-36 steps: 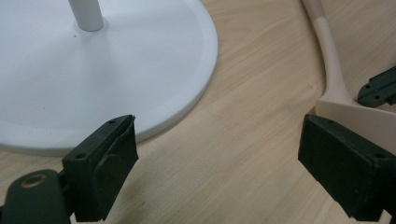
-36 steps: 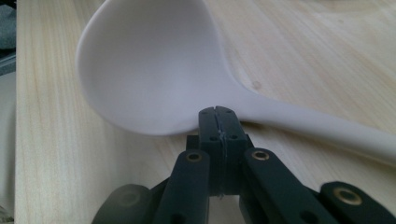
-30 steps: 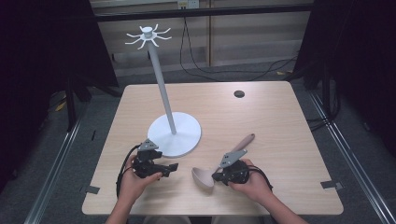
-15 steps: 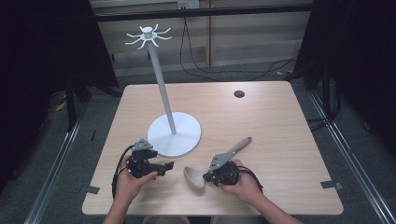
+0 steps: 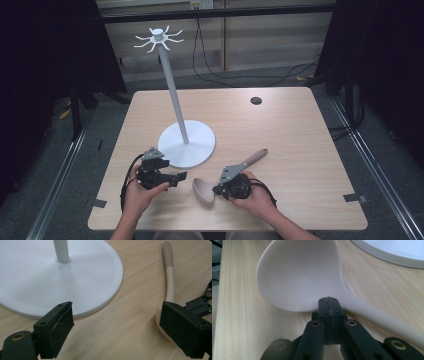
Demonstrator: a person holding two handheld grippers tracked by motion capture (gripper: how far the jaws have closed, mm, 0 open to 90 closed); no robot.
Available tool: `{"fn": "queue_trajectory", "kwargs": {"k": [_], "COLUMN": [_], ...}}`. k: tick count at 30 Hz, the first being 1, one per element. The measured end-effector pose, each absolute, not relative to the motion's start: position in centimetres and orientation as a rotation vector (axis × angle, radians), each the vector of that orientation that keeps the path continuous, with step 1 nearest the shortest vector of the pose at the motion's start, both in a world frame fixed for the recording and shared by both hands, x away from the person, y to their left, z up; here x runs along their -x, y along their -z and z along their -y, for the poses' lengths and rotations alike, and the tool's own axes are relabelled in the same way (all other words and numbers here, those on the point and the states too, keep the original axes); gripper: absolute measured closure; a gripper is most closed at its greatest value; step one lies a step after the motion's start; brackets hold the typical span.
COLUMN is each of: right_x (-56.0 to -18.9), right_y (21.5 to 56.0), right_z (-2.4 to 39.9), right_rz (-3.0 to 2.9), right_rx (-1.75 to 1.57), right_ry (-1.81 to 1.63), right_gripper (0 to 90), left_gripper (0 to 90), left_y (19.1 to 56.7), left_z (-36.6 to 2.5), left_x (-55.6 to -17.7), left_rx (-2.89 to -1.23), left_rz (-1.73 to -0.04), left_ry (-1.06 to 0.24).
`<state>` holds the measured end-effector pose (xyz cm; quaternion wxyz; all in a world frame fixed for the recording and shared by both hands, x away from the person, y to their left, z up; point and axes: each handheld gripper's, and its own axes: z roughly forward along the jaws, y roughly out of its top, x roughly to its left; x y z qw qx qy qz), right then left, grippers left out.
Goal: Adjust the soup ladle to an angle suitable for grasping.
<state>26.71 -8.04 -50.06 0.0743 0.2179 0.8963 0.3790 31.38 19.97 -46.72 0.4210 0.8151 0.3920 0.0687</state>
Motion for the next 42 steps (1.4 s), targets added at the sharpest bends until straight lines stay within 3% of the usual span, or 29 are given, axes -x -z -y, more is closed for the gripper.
{"fn": "queue_trajectory", "kwargs": {"k": [11,30,42], "right_x": [-26.7,-25.4,-24.8], "right_y": [48.7,48.5,48.6], "right_z": [11.1,16.6,19.2], "right_rz": [-2.608,-2.446,-2.370], "right_rx": [-0.827,-1.076,-1.170], "right_ry": [-1.213,-1.154,-1.121], "right_gripper": [72.1,22.0,10.5], "left_gripper": [11.6,11.9,12.6], "left_y": [46.4,46.2,45.5], "left_z": [-18.5,-13.5,-11.4], "left_x": [-32.0,-33.8,-34.3], "left_rx": [-2.053,-2.112,-2.188], "left_rz": [-0.942,-0.815,-0.745], "left_ry": [-0.149,-0.094,-0.066]}}
